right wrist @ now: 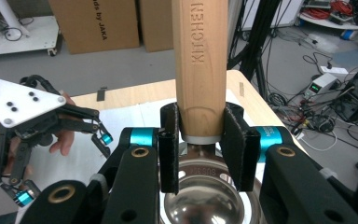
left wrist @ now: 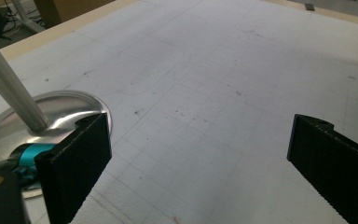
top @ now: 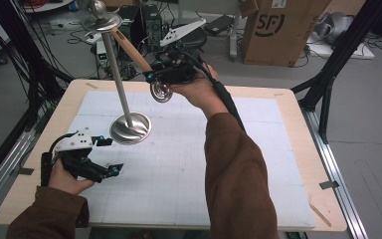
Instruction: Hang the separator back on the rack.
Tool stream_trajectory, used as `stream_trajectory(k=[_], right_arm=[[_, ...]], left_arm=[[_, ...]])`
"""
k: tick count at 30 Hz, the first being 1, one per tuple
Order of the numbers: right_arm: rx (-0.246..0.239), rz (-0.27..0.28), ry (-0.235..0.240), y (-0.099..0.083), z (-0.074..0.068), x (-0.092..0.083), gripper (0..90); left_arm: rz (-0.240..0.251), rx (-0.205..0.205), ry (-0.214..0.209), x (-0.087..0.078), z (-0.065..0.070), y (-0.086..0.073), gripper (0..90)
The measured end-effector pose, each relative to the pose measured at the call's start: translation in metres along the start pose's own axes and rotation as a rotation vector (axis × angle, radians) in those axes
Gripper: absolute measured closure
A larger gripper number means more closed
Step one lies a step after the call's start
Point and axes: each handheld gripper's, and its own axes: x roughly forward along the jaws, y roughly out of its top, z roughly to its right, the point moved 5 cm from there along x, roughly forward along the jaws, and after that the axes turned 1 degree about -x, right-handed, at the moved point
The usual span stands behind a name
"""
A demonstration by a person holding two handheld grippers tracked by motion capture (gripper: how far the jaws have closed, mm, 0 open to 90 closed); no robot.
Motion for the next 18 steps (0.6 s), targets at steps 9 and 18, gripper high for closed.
stream_trajectory(k=[9,18], right_arm=[[0.023,0.006,-0.007,-0.003,0.008,0.008,69.3],[0.048,0.029,0.016,-0.006,0.014,0.022,69.2]], left_arm=[[-0.002,-0.002,-0.003,0.000,0.001,-0.001,6.9],[0.000,-0.005,-0.005,0.000,0.000,-0.001,6.9]])
